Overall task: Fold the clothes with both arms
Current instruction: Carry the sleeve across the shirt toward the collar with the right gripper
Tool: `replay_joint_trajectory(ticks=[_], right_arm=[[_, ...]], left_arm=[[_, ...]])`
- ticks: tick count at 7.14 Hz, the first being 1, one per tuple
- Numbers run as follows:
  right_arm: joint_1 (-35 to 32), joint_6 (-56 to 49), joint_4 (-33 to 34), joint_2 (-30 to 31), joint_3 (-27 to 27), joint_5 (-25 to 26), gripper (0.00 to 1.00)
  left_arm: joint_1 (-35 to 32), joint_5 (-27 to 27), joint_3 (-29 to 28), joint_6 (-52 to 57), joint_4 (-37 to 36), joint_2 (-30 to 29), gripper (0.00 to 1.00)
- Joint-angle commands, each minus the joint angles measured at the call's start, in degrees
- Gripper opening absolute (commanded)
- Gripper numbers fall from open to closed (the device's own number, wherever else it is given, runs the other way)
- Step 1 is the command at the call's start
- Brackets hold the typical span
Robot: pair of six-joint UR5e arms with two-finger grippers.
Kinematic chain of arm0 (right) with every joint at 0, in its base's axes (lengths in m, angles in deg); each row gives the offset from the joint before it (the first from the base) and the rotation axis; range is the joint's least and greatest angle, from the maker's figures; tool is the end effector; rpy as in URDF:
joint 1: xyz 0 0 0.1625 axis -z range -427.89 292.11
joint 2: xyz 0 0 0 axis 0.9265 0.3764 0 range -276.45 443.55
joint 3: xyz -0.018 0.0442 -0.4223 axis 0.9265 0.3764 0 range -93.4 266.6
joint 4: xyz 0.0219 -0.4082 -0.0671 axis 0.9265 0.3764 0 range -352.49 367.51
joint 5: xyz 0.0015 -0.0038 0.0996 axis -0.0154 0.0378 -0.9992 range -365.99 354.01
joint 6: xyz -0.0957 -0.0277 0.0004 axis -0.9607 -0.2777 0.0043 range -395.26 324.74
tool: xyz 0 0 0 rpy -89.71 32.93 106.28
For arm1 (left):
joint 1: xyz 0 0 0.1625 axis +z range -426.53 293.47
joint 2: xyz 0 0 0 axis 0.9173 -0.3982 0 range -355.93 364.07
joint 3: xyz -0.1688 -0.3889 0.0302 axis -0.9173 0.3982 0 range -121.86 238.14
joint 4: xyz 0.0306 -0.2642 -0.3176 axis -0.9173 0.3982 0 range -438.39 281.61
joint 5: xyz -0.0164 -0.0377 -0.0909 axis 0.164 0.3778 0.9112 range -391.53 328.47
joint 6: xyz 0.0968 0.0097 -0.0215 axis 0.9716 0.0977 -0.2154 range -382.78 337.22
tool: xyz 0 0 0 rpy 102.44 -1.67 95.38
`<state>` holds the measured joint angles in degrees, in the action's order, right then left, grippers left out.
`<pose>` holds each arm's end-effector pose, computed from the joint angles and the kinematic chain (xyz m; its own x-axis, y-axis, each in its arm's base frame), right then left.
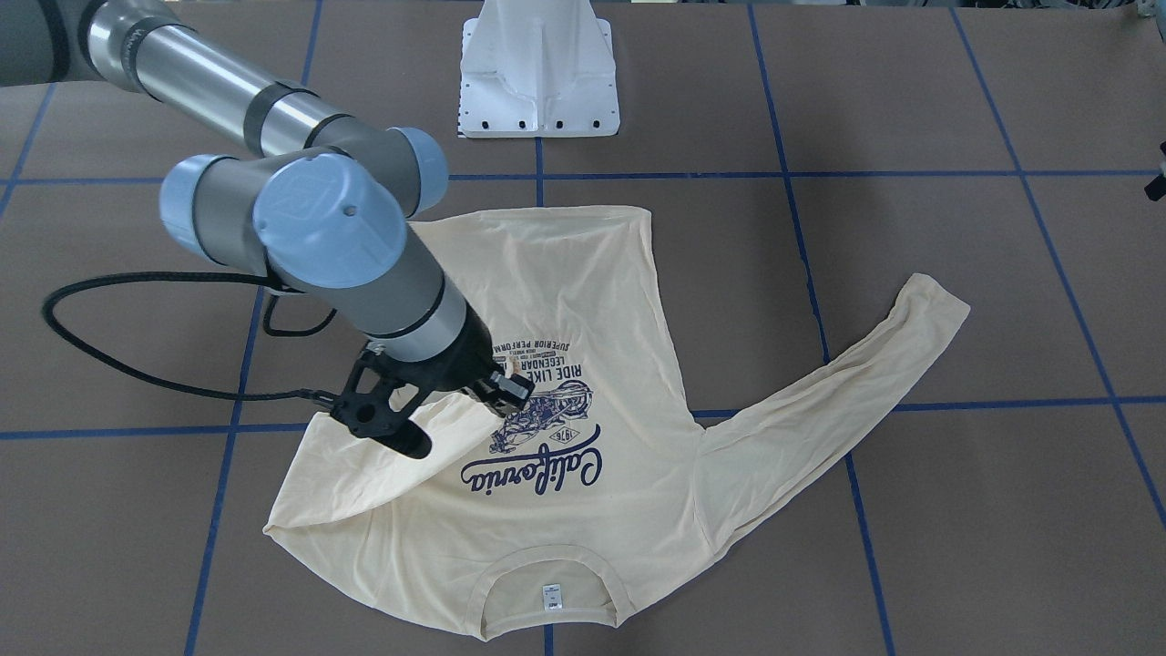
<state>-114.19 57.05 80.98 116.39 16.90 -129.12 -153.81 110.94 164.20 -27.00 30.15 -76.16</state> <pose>-0.4938 -0.6310 0.1274 0.3996 0.4668 0.7889 -0.3187 0.8777 -0.3579 -0.0336 -0.4359 0.5515 0.5941 0.2939 -0.7487 0.0006 0.9307 0.3658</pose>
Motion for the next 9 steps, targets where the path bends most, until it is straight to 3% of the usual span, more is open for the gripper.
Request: replay_joint_trajectory(ticks=[1,3,9], right_arm=[[2.96,0.16,-3.94,-5.57,4.99,3.69,0.0],[7.16,0.16,-5.25,-7.09,7.73,9.8,0.0],[11.22,-0.02,-8.42,-11.48,12.57,13.35,0.0]], left_arm=[[0.0,0.0,-0.06,0.0,0.0,0.08,0.99],[0.0,0.0,-0.33,0.09,0.0,0.08,0.99],[0.0,0.0,-0.33,0.0,0.0,0.08,0.99]])
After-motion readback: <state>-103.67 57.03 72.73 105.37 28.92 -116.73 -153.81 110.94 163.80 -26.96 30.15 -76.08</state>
